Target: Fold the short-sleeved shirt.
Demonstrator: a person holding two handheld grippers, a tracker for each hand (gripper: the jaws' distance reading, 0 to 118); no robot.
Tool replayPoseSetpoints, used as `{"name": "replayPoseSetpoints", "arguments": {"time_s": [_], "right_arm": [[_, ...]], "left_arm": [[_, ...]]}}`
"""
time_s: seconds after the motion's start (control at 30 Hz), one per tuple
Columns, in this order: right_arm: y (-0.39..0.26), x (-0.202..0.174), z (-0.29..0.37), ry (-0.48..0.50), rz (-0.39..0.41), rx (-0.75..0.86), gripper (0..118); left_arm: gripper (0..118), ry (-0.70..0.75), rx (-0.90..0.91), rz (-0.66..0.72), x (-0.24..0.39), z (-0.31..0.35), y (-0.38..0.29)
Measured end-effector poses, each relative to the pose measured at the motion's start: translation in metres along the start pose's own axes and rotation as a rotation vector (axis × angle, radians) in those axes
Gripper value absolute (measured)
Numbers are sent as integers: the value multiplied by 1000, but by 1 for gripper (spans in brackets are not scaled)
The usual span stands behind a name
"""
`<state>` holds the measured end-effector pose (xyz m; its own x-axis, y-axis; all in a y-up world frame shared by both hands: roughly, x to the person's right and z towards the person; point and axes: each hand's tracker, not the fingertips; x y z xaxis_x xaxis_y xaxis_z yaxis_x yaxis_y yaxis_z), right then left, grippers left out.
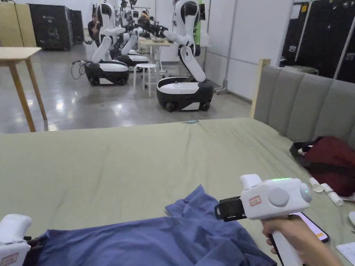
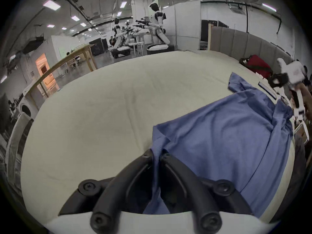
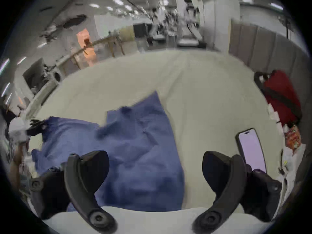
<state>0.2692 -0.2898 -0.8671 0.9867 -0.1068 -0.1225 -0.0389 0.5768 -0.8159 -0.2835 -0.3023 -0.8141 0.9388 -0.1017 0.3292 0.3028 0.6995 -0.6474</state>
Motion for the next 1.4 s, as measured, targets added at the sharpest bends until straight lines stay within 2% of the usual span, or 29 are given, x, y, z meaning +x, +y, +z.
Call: {"name": "replayPoseSetpoints", "arguments": {"time_s": [0.1, 0.13, 0.17, 0.2, 0.23, 0.27, 0.3, 0.33, 0.37, 0.4, 0.43, 0.6, 0.8, 0.9, 1.03, 1.23, 1.4], "right_arm": [[9, 18, -43, -49, -11, -53, 113], [13, 9, -47, -64, -7, -85, 111], [12, 11, -56, -73, -16, -114, 104], [11, 11, -64, -72, -8, -149, 91], [9, 10, -67, -64, 14, -159, 81], [7, -9, -60, -67, 67, -151, 75], [4, -16, -59, -140, 132, -135, 75], [2, -18, -56, -129, 155, -113, 70], [1, -18, -53, -83, 138, -108, 58], [2, -31, -45, -87, 142, -103, 35], [2, -32, -44, -96, 155, -99, 0], [8, -35, -14, -89, 167, -33, 0], [-8, -53, 80, -68, 269, 154, 0], [-40, -63, 120, -33, 324, 202, 0], [-90, -74, 167, 7, 407, 275, 0], [-167, -69, 191, 109, 352, 235, 1], [-206, -48, 168, 110, 258, 75, 1]], "left_arm": [[5, -16, -3, 31, 1, 2, -1], [5, -17, -2, 36, 1, 2, -1], [5, -20, -2, 43, 1, 2, -1], [5, -18, -4, 43, 0, 1, -1], [5, -14, -5, 41, 0, 1, -1], [5, -10, -6, 40, 1, 1, -1], [5, -8, -9, 40, 1, 0, -1], [5, -7, -10, 42, -1, -2, -1], [5, -10, -12, 46, -1, -2, -2], [5, -15, -12, 49, -1, -2, -3], [5, -17, -13, 52, -1, -2, -3], [5, -14, -9, 55, -4, 9, -4], [5, -45, 74, 75, -7, 59, -10], [5, 14, 156, 13, 5, 98, -23], [5, -42, 182, 56, 16, 145, -55], [4, -111, 110, 116, 31, 175, -117], [5, -106, 5, 186, 21, 154, -157]]}}
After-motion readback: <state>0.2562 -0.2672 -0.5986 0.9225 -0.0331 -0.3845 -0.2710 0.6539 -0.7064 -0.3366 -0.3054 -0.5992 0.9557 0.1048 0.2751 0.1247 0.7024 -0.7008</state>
